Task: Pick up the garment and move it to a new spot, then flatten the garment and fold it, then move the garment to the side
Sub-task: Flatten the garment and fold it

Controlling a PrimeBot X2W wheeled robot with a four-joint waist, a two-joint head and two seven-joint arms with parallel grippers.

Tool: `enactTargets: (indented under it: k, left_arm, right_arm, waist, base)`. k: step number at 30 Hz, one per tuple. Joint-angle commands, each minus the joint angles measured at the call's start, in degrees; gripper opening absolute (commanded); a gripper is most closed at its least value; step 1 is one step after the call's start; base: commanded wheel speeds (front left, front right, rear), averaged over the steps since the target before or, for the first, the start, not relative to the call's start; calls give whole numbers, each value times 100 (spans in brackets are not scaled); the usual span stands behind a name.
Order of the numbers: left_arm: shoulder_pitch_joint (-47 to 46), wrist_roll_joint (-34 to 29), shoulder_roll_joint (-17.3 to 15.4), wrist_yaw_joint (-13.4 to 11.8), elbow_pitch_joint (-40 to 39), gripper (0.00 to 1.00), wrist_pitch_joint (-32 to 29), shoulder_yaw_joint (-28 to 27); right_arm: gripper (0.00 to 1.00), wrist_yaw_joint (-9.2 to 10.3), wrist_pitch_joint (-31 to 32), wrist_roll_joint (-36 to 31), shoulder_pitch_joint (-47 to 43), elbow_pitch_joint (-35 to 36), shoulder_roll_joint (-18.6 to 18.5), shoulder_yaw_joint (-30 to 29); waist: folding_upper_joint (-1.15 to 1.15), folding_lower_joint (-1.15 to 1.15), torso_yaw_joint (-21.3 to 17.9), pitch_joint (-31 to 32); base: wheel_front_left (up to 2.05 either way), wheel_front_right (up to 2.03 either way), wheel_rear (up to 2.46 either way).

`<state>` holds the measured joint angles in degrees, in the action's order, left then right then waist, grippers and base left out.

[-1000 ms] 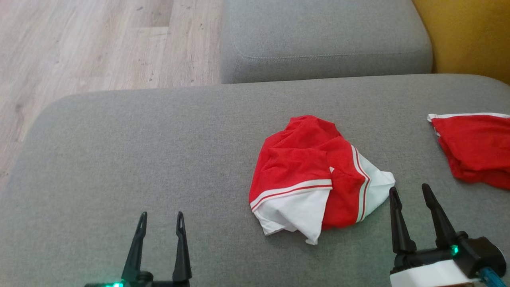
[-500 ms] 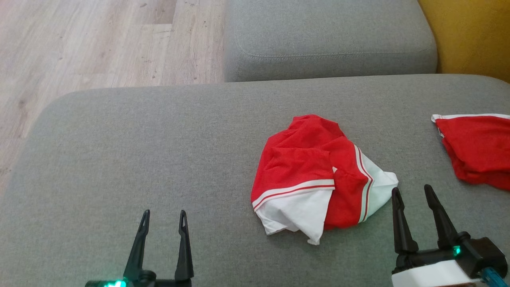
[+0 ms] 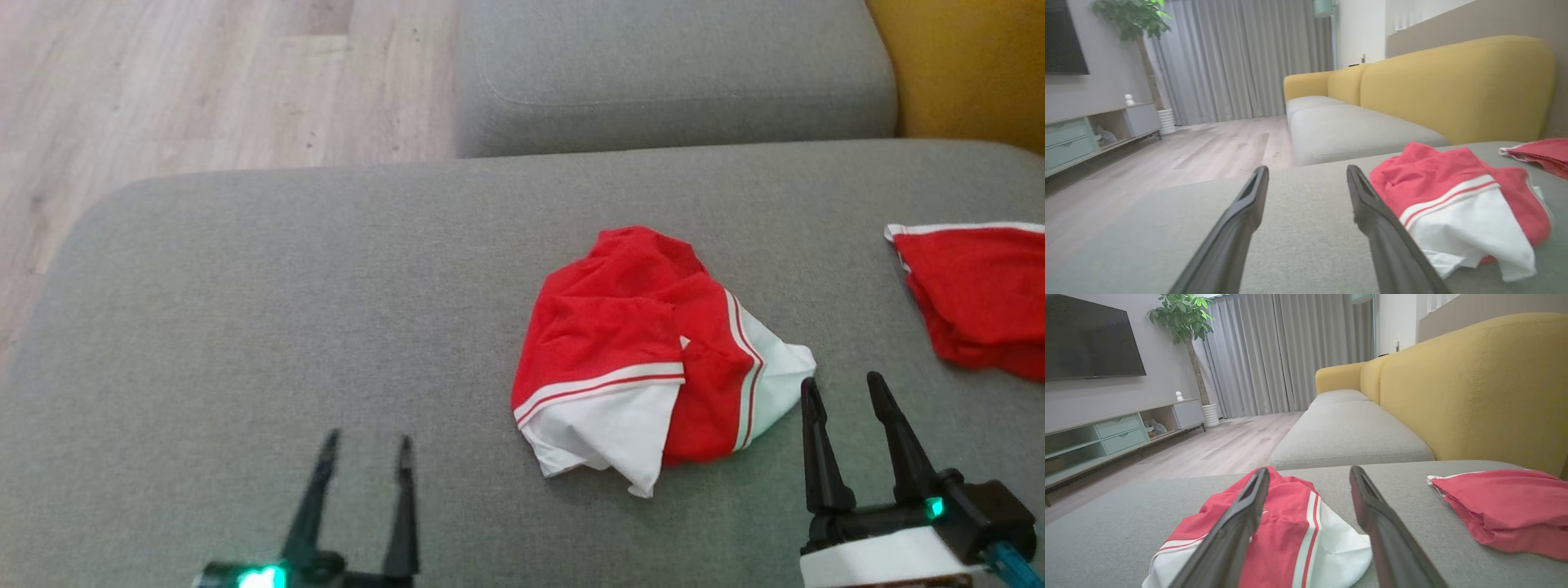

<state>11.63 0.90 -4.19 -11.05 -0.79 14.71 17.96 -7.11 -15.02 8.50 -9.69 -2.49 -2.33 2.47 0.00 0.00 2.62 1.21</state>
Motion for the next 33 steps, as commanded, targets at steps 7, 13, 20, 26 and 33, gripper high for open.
enactTargets:
  k: [7, 13, 20, 26, 33]
  left_arm:
    - [-1215, -447, -85, 696, 780, 100, 29, 753]
    - [-2369, -490, 24, 1230, 1874, 100, 29, 1322]
    - [-3602, -687, 122, 1399, 3340, 100, -109, 2037]
    - [-4252, -870, 129, 777, 4053, 100, -193, 2435]
    - [-4598, -818, 130, 455, 4578, 0, -21, 2491]
  right_arm:
    - [100, -37, 2, 163, 492, 279, -55, 43]
    - [100, -37, 2, 256, 874, 387, -54, 106]
    - [100, -37, 2, 346, 1072, 411, -54, 215]
    - [100, -37, 2, 460, 1142, 401, -54, 274]
    - [100, -37, 2, 500, 1114, 390, -54, 262]
  waist:
    - [0, 0, -375, -372]
    - [0, 0, -829, -814]
    - [0, 0, -1308, -1144]
    - [0, 0, -1603, -1256]
    - [0, 0, -1677, -1217]
  base:
    - [0, 0, 0]
    - [0, 0, 0]
    - [0, 0, 0]
    - [0, 0, 0]
    - [0, 0, 0]
